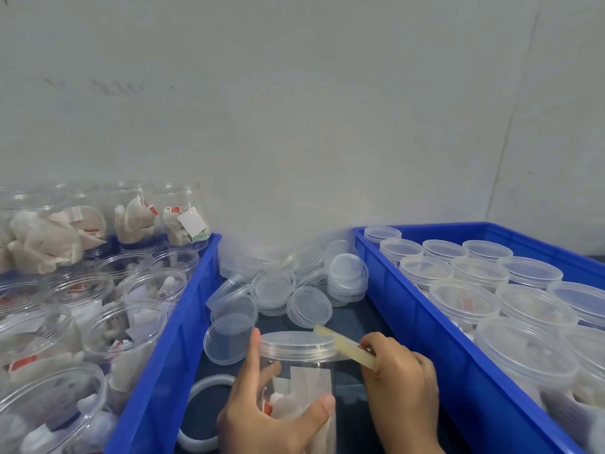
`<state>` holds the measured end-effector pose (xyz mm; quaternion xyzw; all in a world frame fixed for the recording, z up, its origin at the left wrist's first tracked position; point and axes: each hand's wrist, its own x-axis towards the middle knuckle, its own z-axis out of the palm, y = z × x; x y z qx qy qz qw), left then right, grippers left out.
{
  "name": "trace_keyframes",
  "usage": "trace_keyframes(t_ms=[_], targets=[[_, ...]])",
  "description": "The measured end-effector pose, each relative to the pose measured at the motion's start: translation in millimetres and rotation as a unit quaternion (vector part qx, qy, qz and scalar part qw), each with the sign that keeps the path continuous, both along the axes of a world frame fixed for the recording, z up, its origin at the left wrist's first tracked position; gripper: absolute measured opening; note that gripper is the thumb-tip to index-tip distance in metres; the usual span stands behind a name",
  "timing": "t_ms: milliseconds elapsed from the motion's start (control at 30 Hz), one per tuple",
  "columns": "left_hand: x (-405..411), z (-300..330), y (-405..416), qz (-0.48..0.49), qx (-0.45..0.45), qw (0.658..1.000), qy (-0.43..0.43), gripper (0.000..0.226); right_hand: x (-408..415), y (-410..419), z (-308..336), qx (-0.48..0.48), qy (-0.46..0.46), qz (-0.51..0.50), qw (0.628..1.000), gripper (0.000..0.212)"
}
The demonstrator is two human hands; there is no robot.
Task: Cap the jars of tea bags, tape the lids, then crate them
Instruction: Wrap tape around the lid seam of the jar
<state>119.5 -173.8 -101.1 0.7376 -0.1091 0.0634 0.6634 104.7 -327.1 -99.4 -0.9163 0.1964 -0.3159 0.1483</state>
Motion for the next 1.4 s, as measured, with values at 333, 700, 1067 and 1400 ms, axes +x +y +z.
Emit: trace_keyframes(t_ms=[333, 700, 1067, 1400], targets=[[12.3, -11.8, 1.4, 0.000, -0.030, 0.999, -0.013, 0.120, 3.7, -0.4, -5.0, -0.003, 0.033, 0.007, 0.999, 0.013], [2.3, -11.6, -3.9, 0.004, -0.065, 0.997, -0.037, 0.099, -4.9, 13.0, 10.4, 0.144, 0.081, 0.230, 0.959, 0.087], [-6.2, 3.2, 2.8, -0.158, -0.090, 0.981, -0.071, 0.097, -12.4, -21.0, 25.4, 0.439, 0.065, 0.412, 0.796, 0.078], [-5.7, 1.0, -2.4, -0.174, -0.112, 0.978, -0.040, 0.106, -15.1, 6.0, 27.2, 0.613, -0.059, 0.439, 0.655, 0.051]])
